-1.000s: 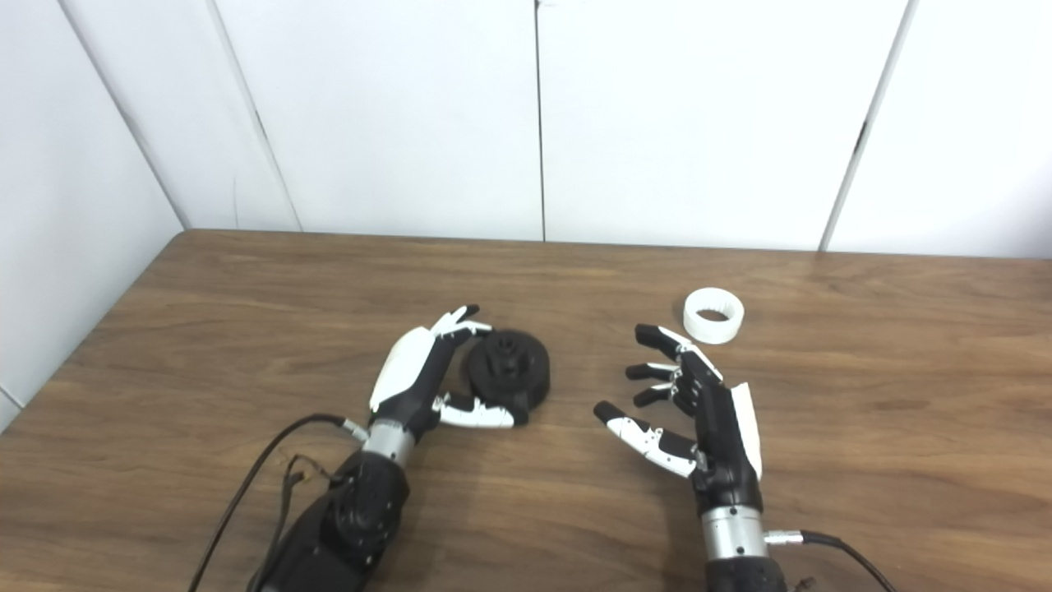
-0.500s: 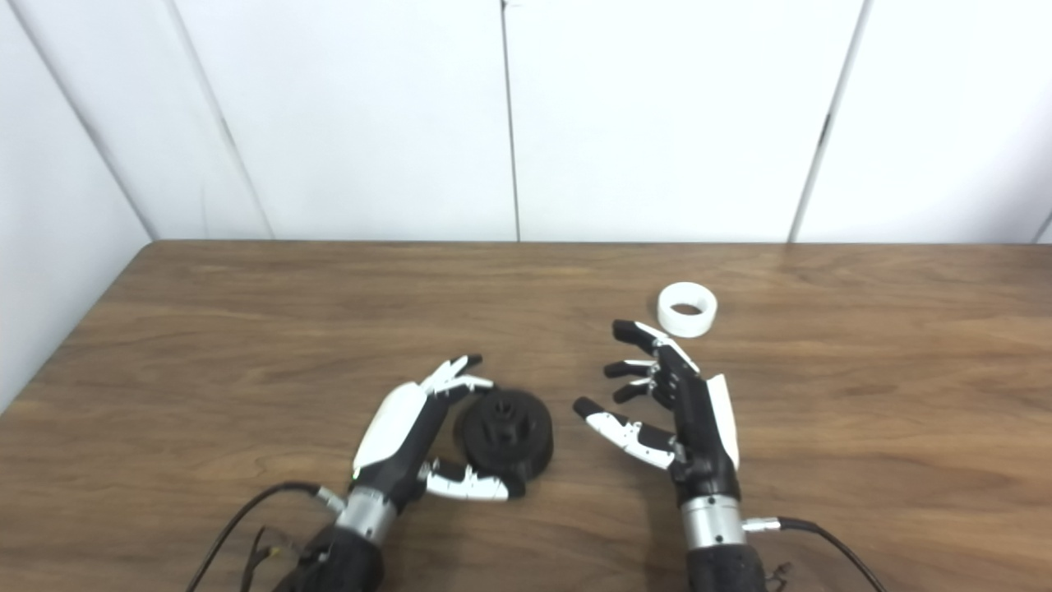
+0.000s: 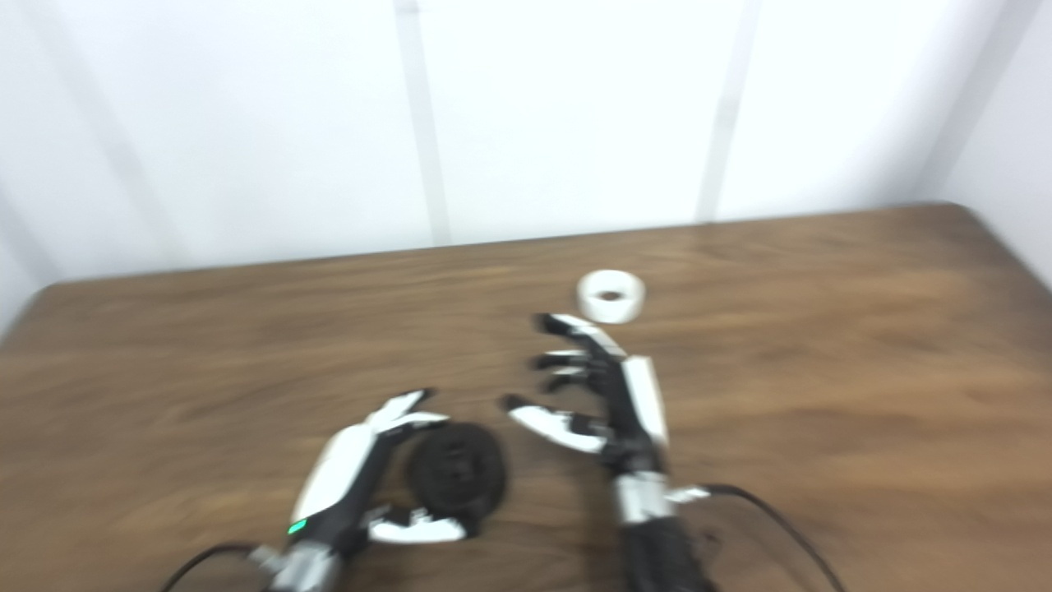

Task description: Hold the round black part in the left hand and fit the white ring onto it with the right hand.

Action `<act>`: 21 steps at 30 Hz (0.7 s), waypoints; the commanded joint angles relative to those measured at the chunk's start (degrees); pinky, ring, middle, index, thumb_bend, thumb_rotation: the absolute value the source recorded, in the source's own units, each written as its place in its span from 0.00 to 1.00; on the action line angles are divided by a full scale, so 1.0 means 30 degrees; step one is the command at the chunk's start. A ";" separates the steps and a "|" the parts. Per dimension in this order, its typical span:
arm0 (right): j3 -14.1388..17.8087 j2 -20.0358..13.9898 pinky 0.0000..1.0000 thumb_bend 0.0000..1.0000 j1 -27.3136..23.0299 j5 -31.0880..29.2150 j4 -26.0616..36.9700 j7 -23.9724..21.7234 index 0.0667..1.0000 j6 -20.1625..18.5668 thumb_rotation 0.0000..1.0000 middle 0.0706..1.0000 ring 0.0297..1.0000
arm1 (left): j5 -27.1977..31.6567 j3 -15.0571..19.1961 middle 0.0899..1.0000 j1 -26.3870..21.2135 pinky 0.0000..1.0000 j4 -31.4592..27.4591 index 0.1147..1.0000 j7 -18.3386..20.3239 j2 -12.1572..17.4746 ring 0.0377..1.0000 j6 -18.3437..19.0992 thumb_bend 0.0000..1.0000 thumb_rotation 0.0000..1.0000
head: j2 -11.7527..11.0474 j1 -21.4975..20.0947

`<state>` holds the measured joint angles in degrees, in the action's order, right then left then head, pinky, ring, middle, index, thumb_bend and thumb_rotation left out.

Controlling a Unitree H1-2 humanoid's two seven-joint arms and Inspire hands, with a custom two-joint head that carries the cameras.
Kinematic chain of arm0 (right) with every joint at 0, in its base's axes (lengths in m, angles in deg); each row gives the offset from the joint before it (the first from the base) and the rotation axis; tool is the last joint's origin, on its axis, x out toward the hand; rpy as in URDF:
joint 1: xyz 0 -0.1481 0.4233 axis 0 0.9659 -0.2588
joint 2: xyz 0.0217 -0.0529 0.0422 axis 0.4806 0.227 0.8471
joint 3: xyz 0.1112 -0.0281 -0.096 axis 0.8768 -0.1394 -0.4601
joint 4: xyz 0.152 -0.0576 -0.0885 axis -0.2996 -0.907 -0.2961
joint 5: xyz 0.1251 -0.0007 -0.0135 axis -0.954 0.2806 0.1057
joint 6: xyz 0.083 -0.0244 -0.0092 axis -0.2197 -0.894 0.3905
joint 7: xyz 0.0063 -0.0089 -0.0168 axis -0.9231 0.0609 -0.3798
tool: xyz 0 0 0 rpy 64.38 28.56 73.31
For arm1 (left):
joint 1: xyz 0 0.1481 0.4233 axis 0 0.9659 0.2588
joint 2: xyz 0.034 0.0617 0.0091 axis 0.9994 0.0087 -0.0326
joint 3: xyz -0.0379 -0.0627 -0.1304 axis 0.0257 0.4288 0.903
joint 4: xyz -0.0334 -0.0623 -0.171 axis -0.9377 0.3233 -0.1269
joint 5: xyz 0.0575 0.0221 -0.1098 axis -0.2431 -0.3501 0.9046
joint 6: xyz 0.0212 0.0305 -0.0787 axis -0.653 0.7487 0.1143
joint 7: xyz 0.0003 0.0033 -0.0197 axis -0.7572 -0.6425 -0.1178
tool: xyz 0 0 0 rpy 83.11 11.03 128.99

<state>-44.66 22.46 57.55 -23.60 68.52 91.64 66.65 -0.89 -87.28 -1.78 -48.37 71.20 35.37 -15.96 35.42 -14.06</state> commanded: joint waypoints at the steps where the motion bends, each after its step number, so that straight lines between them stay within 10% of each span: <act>1: -0.0267 0.0571 0.48 0.67 0.0098 0.0319 -0.0803 0.0530 0.73 0.0270 0.09 0.76 0.62 | 0.0255 0.0294 0.95 -0.0185 0.96 -0.0490 0.55 0.0287 0.0498 0.98 -0.0637 0.89 0.28 | -0.0164 -0.0246; 21: -0.0210 -0.0672 0.53 0.66 -0.0765 0.3146 -0.0525 0.1952 0.71 -0.0052 0.19 0.74 0.64 | 0.0591 0.0835 0.93 -0.0170 0.88 -0.0194 0.55 0.0911 0.0423 0.96 -0.1097 0.91 0.21 | -0.0455 -0.0665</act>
<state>-45.67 22.96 56.18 -18.45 66.66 96.04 66.48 0.89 -84.82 -1.89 -48.36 73.05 36.31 -18.89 34.01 -16.08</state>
